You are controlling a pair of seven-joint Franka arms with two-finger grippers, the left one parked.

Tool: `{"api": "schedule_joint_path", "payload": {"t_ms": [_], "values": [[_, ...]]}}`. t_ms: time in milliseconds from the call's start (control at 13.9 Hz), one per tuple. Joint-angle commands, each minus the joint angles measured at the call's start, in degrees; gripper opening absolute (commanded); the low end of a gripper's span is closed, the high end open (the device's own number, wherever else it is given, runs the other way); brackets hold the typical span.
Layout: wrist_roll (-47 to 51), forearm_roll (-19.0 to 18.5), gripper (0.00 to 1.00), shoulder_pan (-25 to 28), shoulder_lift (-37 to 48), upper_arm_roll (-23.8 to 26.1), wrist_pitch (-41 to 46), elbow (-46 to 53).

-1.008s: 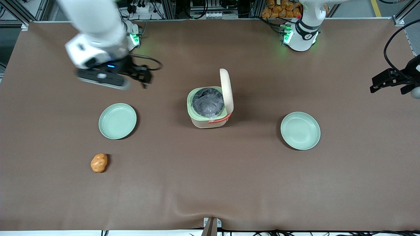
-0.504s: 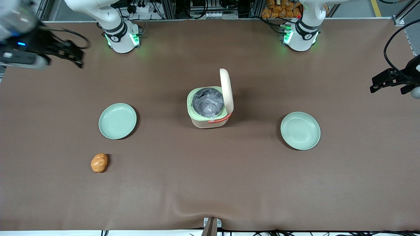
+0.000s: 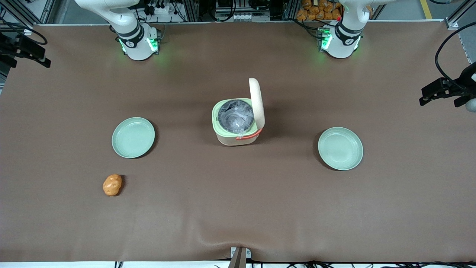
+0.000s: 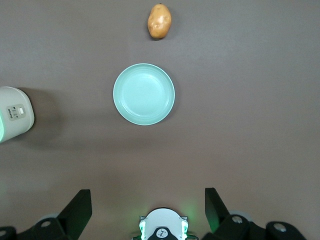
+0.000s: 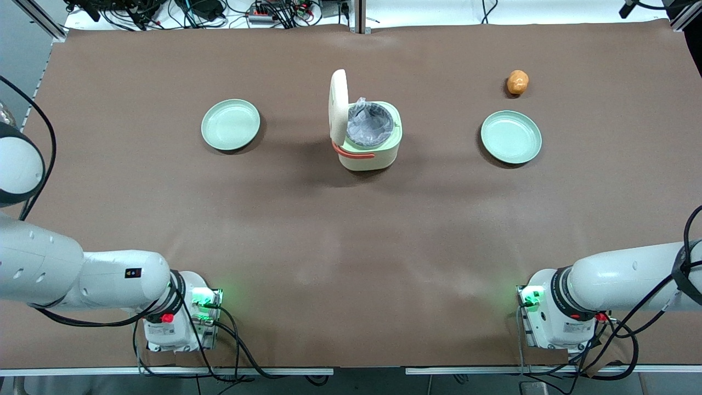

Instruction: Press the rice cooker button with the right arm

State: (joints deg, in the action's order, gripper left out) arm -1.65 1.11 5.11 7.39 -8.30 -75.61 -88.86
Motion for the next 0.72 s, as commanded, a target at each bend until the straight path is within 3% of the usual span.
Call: {"api": "schedule_joint_path", "payload": {"t_ms": [0, 648], "values": [[-2.91, 0.74, 1.00, -1.86, 7.01, 0.57, -6.11, -10.24], [-5.45, -1.55, 1.00, -1.16, 9.14, 1.10, -7.45, -11.95]]}}
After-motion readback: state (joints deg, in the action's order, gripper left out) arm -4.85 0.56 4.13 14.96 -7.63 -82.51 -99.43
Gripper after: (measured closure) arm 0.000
